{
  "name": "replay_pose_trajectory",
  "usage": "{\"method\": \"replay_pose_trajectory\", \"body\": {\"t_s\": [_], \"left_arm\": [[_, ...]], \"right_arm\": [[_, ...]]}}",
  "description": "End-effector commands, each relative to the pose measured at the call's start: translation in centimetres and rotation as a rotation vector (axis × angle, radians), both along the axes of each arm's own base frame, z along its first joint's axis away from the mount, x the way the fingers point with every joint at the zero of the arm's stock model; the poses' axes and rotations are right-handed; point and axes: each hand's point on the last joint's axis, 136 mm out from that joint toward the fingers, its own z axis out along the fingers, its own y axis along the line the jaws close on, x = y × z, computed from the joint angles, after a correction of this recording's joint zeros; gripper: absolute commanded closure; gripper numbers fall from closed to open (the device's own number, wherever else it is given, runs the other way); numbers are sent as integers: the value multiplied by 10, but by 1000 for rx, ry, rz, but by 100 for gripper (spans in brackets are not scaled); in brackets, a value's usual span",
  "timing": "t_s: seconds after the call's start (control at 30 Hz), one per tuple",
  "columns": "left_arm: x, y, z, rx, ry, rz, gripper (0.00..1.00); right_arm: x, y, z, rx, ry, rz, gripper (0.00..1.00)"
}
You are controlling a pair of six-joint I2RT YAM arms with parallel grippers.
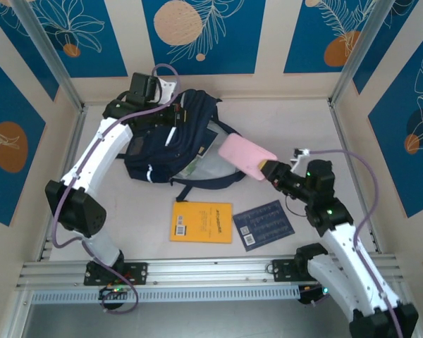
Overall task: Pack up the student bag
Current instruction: Open the student bag at the top-center of the table, then place the pencil case in the student bag.
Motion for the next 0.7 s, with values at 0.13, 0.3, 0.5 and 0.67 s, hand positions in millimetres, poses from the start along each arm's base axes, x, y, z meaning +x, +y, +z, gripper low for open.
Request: {"method": "replay_pose_trajectory", "body": {"t_s": [0.13,0.3,0.5,0.67], "left_arm": [[-1,21,85,-166,-198,7,100],[-5,19,99,-212,-211,-5,100],[-10,22,108,-219,-228,0,100],[-14,23,113,-249,-231,3,100]], "right_arm": [[14,55,31,46,-98,175,70],[41,75,22,68,-77,196,70],[64,124,26,68,-96,325,66],[85,167,8,42,-67,405,65]]}}
